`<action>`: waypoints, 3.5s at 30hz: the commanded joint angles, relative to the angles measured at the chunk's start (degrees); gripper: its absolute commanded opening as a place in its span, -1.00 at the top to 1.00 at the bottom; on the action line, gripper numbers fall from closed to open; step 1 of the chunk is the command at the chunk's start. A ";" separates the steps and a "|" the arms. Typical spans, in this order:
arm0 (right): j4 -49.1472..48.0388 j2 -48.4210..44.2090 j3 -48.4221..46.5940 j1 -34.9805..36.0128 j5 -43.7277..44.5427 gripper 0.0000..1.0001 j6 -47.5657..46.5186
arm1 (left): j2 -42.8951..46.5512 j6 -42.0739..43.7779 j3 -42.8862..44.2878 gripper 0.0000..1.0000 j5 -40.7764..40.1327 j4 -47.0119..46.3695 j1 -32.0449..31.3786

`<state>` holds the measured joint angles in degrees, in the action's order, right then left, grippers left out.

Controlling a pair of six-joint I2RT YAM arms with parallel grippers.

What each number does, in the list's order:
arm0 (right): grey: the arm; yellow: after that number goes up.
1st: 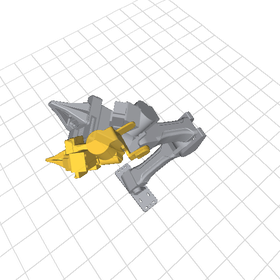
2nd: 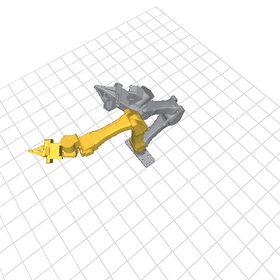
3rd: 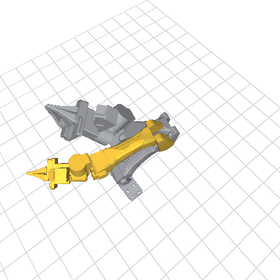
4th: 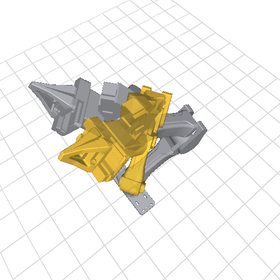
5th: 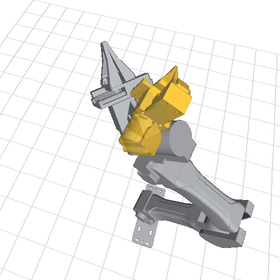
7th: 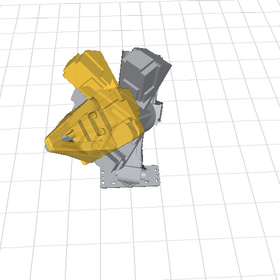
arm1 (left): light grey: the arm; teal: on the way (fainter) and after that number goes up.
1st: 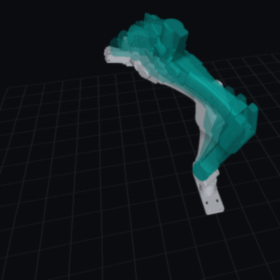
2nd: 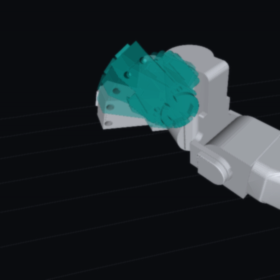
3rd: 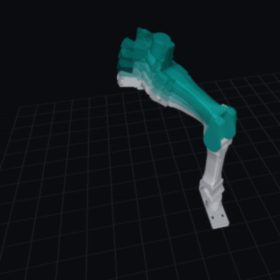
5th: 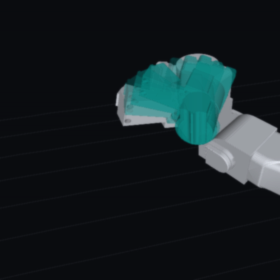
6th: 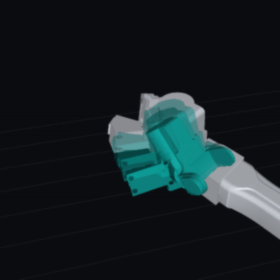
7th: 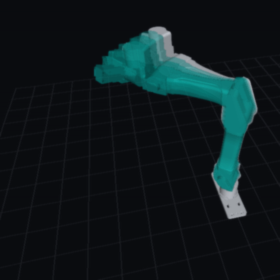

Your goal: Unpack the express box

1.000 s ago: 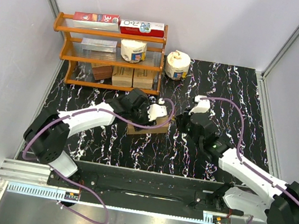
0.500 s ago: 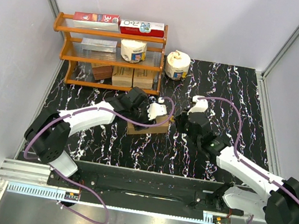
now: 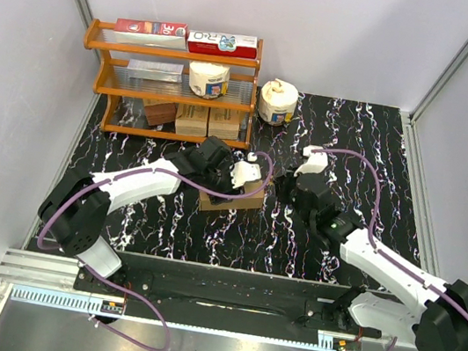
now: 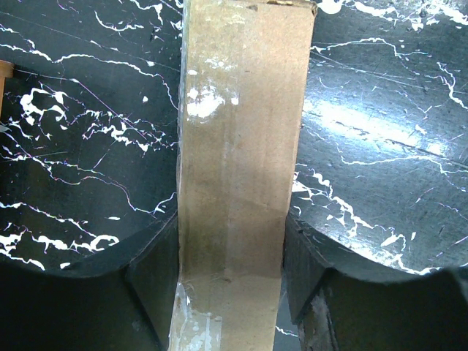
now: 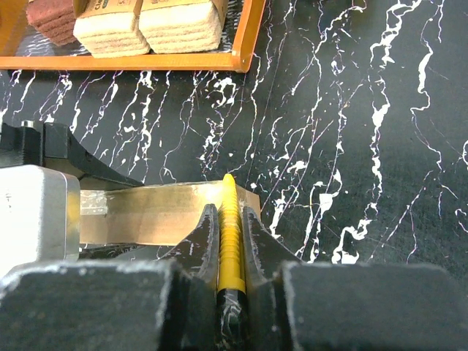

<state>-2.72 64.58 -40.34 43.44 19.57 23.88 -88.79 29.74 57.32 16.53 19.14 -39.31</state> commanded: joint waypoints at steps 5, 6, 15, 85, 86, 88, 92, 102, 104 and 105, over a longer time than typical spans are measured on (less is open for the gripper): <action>-3.43 1.69 -2.55 -0.29 1.96 1.00 -0.59 | -2.79 0.59 -0.81 0.59 0.78 5.38 0.11; -3.43 1.87 -2.55 -0.29 1.96 1.00 -0.59 | -2.79 0.59 -0.89 0.59 0.87 5.39 0.11; -3.43 2.75 -2.29 -0.29 0.91 1.00 -0.24 | -3.05 0.41 -0.89 0.60 0.69 5.30 0.20; 36.12 -7.01 -15.03 -0.64 7.58 1.00 10.57 | -3.59 -8.46 9.47 -0.98 -0.63 7.49 1.52; 36.21 -5.96 -15.03 -0.90 8.19 1.00 11.44 | -3.06 -8.73 10.43 -0.98 -0.37 7.41 1.60; 36.30 -4.56 -14.77 -2.56 8.38 1.00 12.33 | -1.04 -9.34 11.41 -0.98 0.34 7.50 1.52; 34.37 -0.25 -13.28 -7.92 4.78 1.00 13.65 | 3.70 -10.66 13.08 -0.98 1.48 6.97 1.52; 4.85 10.38 -2.56 -30.60 -19.39 0.87 16.11 | 20.04 -21.72 4.83 -0.98 -9.47 -7.43 1.52; 0.47 14.93 -2.99 -32.10 -23.86 0.78 16.46 | 21.81 -25.32 2.72 -0.98 -12.48 -10.60 1.69; -0.17 16.27 -3.60 -33.32 -24.66 0.66 16.64 | 23.21 -26.56 2.36 -0.98 -14.84 -11.22 1.69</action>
<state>11.73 75.72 -43.00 13.08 5.98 38.52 -69.32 11.40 62.65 11.29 16.36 -37.85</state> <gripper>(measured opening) 0.153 0.987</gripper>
